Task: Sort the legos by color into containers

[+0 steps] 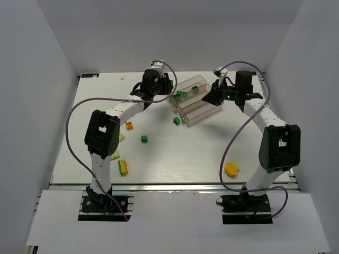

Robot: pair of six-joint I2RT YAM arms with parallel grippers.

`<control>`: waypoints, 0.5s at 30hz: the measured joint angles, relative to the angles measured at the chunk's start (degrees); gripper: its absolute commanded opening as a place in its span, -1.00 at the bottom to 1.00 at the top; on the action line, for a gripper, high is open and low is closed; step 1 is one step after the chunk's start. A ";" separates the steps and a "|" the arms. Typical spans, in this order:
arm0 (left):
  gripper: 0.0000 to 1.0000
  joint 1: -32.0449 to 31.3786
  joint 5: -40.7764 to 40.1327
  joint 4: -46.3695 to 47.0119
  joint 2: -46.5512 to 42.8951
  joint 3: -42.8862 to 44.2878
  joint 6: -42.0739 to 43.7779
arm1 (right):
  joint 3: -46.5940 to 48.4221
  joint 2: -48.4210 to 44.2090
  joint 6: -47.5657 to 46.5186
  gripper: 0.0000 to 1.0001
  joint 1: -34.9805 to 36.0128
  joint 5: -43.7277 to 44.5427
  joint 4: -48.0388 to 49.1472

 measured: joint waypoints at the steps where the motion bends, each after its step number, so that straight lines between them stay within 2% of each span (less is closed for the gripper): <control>1: -0.58 0.00 0.20 0.24 0.81 0.96 -0.59 | -0.24 -0.46 -0.13 -0.68 0.00 0.02 -0.07; 5: -0.48 0.00 0.24 1.49 4.15 3.65 -2.73 | -1.29 -2.32 -0.81 -0.55 -0.04 0.24 -0.28; 15: -0.26 0.00 -1.03 1.73 12.35 10.10 -6.67 | -3.21 -3.26 -1.25 -0.46 -1.38 0.48 -1.05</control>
